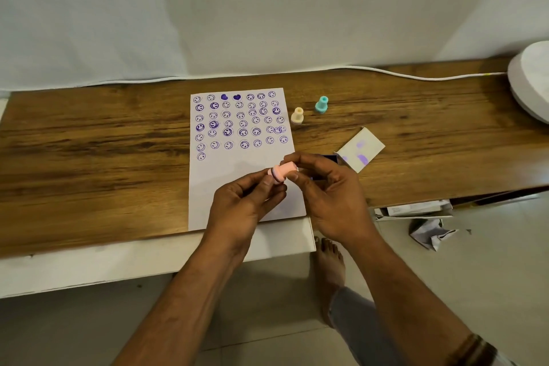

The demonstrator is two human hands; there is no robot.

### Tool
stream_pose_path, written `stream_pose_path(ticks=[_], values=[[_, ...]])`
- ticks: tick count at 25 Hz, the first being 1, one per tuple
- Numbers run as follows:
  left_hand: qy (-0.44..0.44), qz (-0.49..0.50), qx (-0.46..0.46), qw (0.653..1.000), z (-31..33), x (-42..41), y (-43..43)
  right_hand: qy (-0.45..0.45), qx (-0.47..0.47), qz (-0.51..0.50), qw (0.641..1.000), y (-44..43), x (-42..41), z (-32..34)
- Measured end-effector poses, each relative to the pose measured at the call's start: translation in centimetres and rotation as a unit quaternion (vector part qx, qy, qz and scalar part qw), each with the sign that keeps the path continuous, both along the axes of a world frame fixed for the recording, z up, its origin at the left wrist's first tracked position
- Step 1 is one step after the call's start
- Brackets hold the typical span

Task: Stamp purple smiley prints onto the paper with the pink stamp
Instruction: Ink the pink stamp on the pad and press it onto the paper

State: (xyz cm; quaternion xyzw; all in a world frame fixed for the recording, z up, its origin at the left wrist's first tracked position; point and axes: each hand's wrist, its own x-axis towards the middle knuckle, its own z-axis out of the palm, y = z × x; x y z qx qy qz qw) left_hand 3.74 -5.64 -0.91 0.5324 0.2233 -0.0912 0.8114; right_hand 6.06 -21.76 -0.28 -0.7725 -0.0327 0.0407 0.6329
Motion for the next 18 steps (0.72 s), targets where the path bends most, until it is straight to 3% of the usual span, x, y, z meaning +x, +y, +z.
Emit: stream_pose_path(ticks=[3,7,12,18], values=[[0.022,0.016,-0.013,1.000,-0.3,0.2,0.3,-0.019,-0.033,-0.033,0.999,-1.4,0.5,0.5],[0.031,0.065,0.088,0.994,-1.3,0.4,1.2,-0.025,-0.227,-0.111,0.967,-4.5,2.0,0.0],[0.030,0.084,0.120,0.989,-1.9,0.5,1.3,-0.077,-0.385,-0.078,0.916,-4.7,3.0,-2.4],[0.022,0.086,0.144,0.986,-2.1,0.5,1.5,-0.118,-0.444,-0.062,0.886,-4.3,3.1,-4.2]])
